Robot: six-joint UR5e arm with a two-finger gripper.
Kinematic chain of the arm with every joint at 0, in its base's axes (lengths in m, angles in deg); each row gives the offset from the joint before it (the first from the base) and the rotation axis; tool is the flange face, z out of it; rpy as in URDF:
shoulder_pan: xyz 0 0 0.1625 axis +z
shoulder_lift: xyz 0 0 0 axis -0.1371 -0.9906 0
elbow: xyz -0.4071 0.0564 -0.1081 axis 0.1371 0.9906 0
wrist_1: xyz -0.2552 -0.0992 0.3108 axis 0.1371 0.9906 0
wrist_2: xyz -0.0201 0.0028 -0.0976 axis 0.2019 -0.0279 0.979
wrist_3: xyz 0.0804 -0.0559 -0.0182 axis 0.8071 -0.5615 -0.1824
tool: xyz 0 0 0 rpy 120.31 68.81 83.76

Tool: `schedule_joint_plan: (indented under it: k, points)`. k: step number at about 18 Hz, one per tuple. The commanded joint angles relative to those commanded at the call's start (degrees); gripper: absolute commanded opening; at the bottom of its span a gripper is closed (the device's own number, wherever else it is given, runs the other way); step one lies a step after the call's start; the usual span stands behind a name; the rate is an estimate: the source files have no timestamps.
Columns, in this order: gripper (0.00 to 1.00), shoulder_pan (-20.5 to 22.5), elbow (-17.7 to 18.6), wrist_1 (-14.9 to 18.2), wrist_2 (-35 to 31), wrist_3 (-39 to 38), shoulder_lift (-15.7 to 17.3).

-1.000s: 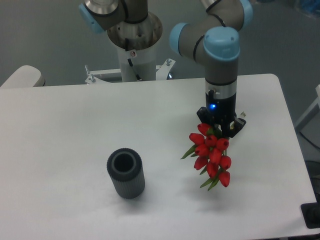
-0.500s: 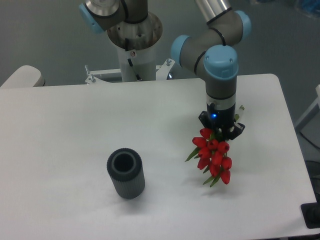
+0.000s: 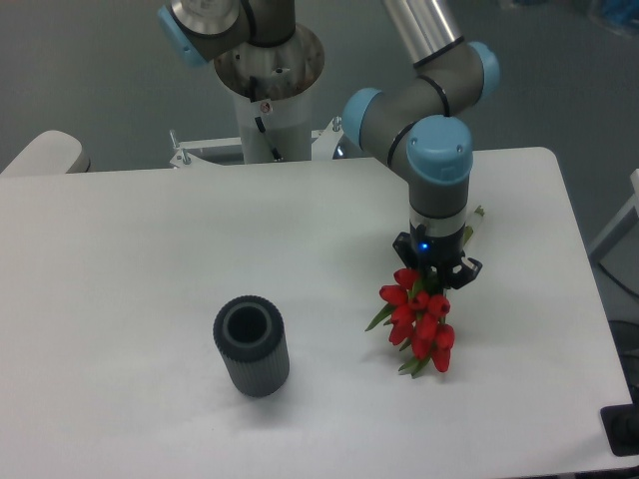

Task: Place the flowers on the table
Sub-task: 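Lower the tulips onto the table beside the grey vase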

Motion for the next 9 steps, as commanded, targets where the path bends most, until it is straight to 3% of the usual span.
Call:
schedule_joint_plan:
  k: [2,3,4,5,9]
  points:
    - [0.42,-0.26,-0.70,-0.09,0.00,-0.09,-0.36]
    - [0.60,-0.35,-1.31,0.00,0.00,-0.09,-0.36]
    - [0.85,-0.35,-1.76,0.00,0.00,0.00,-0.36]
    - [0.99,-0.44,-2.37,0.00,0.00,0.09,-0.36]
    - [1.00,-1.05,-4.39,0.00,0.62,-0.27,0.00]
